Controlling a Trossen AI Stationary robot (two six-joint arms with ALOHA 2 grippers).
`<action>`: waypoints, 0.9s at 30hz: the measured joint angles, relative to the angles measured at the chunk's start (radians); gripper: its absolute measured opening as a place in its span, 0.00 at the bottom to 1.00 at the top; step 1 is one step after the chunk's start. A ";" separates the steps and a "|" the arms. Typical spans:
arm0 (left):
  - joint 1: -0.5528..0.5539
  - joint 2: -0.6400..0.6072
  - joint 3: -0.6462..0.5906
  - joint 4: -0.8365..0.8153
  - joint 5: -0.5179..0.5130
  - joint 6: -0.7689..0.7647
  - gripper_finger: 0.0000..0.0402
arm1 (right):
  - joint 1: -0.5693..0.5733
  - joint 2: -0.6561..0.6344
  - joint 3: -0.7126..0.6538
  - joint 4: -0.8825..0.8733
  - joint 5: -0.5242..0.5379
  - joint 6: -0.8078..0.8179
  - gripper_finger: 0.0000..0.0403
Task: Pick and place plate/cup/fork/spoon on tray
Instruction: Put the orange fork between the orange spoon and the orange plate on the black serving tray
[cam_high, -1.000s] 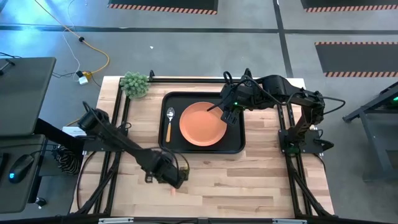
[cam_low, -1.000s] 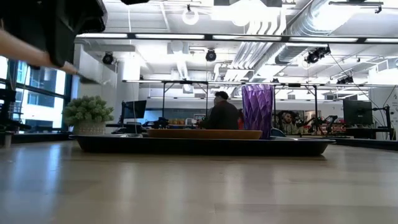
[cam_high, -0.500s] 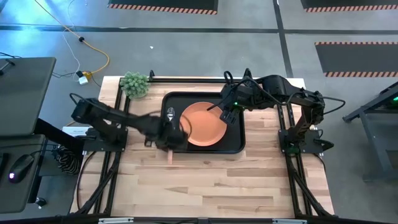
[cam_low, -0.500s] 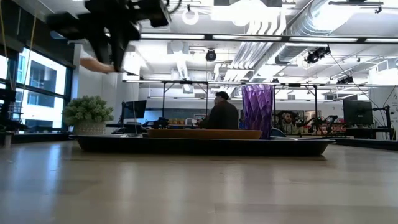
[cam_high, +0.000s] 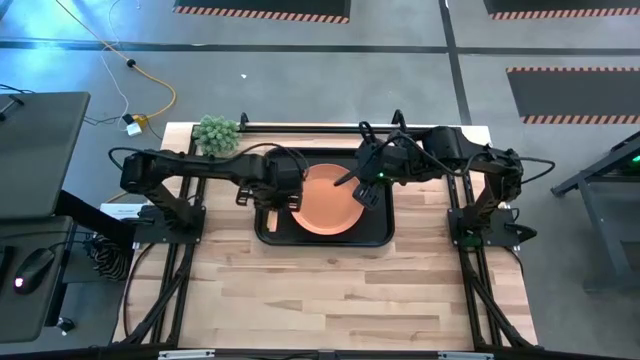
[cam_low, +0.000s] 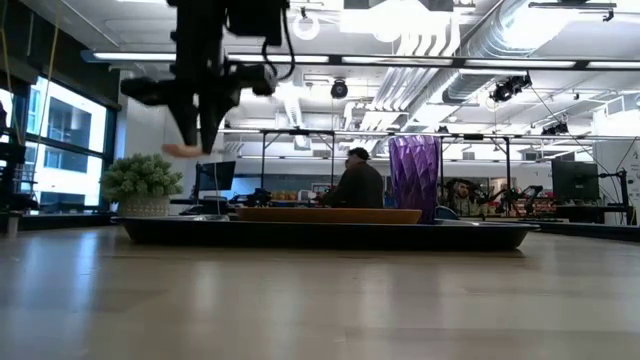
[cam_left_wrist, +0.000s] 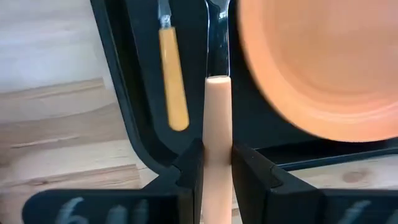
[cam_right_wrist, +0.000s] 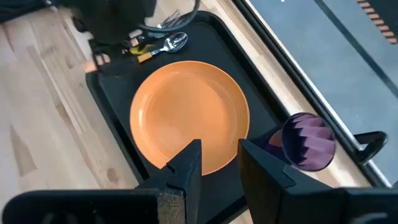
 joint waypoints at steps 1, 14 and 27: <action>0.009 0.000 -0.025 0.022 0.017 0.007 0.13 | 0.003 0.000 0.000 0.000 0.000 0.010 0.24; 0.072 0.000 -0.195 0.237 0.093 0.051 0.13 | 0.016 0.000 0.000 0.001 0.008 0.066 0.24; 0.128 0.048 -0.200 0.285 0.137 0.128 0.13 | 0.016 0.000 0.000 0.012 0.011 0.095 0.24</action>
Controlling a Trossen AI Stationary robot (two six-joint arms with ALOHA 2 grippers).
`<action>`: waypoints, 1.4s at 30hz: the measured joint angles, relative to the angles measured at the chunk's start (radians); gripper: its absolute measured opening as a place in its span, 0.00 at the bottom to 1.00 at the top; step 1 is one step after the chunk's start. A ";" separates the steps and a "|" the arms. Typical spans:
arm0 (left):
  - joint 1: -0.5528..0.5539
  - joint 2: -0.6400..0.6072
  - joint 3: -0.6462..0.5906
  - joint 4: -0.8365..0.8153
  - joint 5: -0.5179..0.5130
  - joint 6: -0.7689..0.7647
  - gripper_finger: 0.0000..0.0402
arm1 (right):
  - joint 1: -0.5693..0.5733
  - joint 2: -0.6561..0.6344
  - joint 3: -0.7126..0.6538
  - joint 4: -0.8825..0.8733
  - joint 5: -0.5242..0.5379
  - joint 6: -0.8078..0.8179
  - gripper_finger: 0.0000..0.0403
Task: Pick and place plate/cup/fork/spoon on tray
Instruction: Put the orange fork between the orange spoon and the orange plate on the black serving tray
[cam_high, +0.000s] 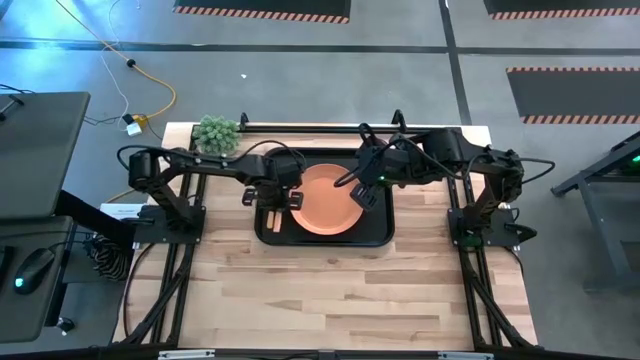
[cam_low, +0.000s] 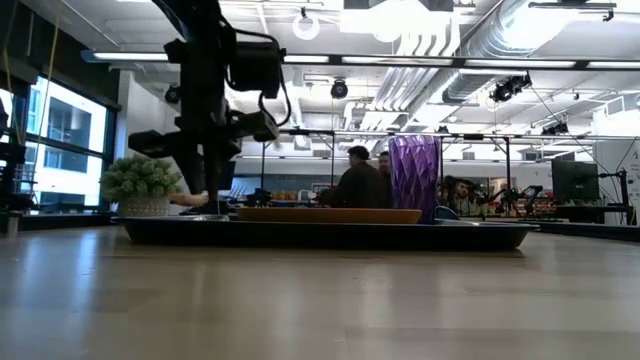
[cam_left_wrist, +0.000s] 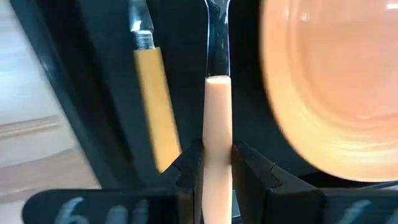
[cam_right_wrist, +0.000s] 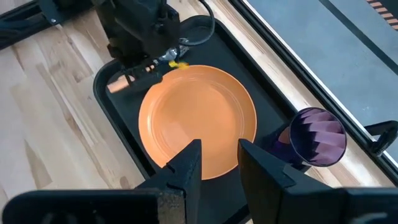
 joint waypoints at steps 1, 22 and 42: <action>0.004 0.005 0.000 -0.001 0.002 0.005 0.13 | 0.000 0.000 0.000 0.000 0.000 0.000 0.24; 0.047 0.076 0.001 0.075 0.055 0.019 0.13 | 0.000 0.000 0.000 0.005 -0.002 0.000 0.24; 0.088 0.142 0.001 0.107 0.093 0.049 0.13 | 0.000 0.000 0.000 0.004 -0.004 -0.002 0.24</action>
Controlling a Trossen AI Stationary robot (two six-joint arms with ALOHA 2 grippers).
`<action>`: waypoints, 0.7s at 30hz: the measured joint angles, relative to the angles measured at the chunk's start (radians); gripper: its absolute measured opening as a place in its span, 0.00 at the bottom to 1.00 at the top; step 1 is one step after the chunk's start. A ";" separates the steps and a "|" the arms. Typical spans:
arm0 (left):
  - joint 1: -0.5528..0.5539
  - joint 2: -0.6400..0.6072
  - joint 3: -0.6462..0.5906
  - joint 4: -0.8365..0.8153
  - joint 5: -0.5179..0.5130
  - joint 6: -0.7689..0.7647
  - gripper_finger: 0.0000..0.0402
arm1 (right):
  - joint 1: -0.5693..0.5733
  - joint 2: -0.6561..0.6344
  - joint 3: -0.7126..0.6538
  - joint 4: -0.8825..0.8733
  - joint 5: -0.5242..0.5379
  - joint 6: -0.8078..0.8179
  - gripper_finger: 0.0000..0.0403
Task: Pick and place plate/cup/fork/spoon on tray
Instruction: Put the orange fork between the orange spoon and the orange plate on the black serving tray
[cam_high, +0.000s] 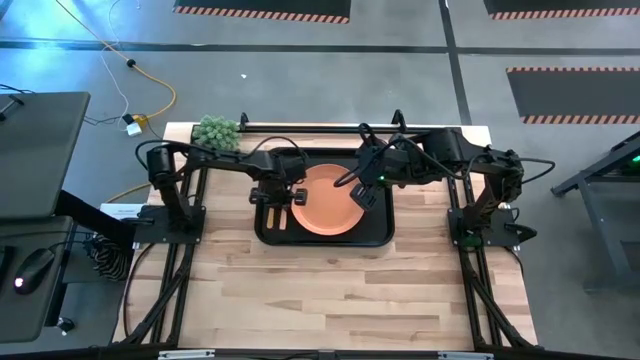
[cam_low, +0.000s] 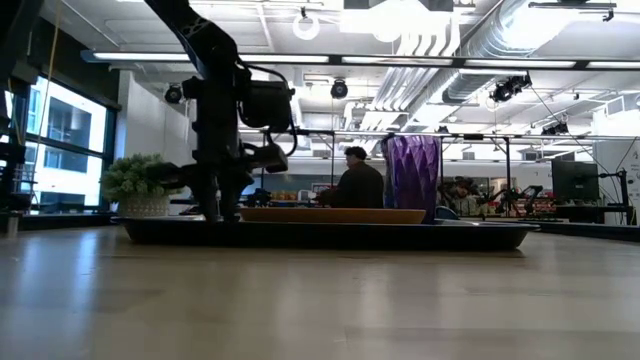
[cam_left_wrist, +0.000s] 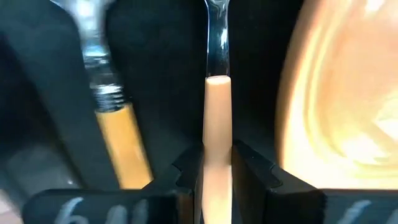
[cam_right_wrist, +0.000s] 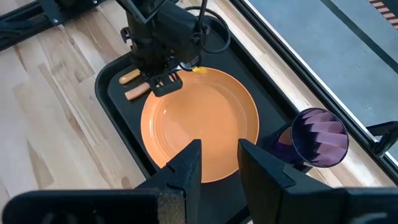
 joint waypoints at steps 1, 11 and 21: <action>0.000 0.003 0.000 0.004 0.010 0.001 0.13 | 0.000 0.000 0.000 0.000 0.000 -0.001 0.24; 0.001 0.002 0.000 0.005 -0.002 -0.009 0.13 | 0.000 0.000 0.000 0.002 -0.001 -0.001 0.24; 0.002 0.002 0.000 0.005 -0.016 -0.050 0.13 | 0.000 0.000 0.000 0.002 -0.034 -0.001 0.24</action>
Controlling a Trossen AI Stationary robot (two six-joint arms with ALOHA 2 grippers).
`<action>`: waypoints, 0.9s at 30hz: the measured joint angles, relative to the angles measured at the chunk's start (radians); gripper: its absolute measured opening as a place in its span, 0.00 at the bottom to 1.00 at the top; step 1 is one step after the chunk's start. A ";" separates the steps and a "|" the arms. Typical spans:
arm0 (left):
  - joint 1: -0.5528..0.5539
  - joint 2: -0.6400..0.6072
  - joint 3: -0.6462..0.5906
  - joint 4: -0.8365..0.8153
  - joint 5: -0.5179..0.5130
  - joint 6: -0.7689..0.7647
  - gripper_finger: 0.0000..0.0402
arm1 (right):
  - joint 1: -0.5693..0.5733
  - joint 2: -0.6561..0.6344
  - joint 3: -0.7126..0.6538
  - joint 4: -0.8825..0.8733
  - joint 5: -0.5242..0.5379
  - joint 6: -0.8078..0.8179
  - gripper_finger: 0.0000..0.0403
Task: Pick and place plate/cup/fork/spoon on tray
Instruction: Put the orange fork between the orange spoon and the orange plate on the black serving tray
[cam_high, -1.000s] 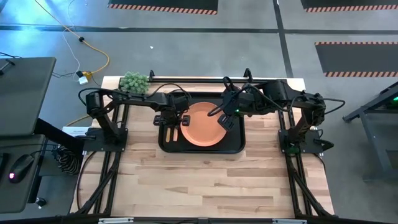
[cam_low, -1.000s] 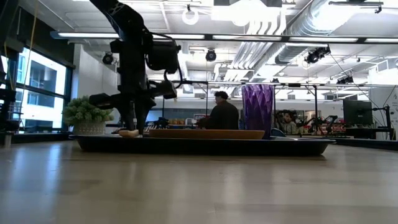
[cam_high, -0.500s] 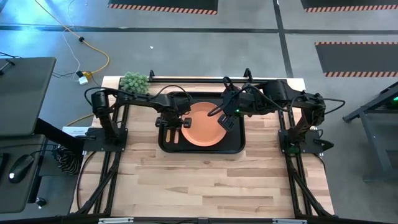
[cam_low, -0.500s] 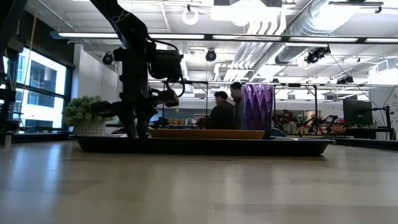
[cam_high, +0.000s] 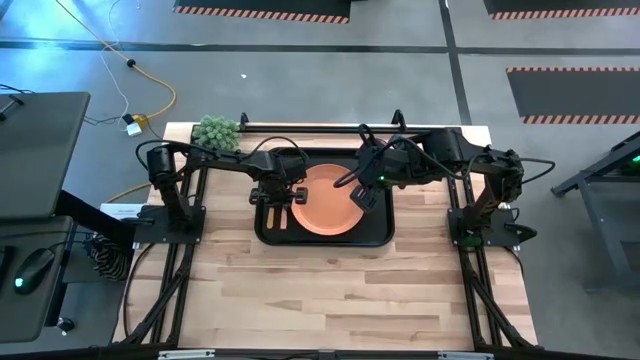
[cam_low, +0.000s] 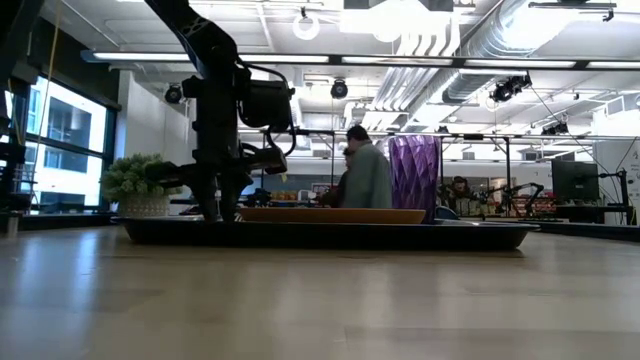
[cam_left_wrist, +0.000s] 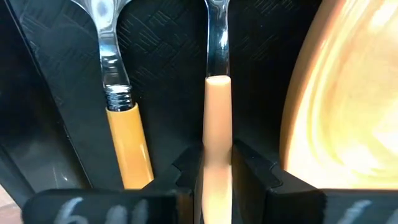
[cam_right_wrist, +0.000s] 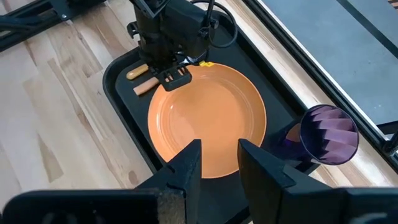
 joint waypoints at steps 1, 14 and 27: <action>0.000 0.000 0.000 0.000 0.000 0.000 0.13 | 0.000 0.000 0.000 0.000 0.000 0.000 0.24; -0.003 0.000 0.000 0.000 -0.002 0.005 0.25 | 0.000 0.000 0.000 0.000 -0.004 0.000 0.24; -0.005 0.000 0.000 -0.013 0.010 0.034 0.26 | 0.000 0.000 0.000 0.000 -0.004 0.000 0.24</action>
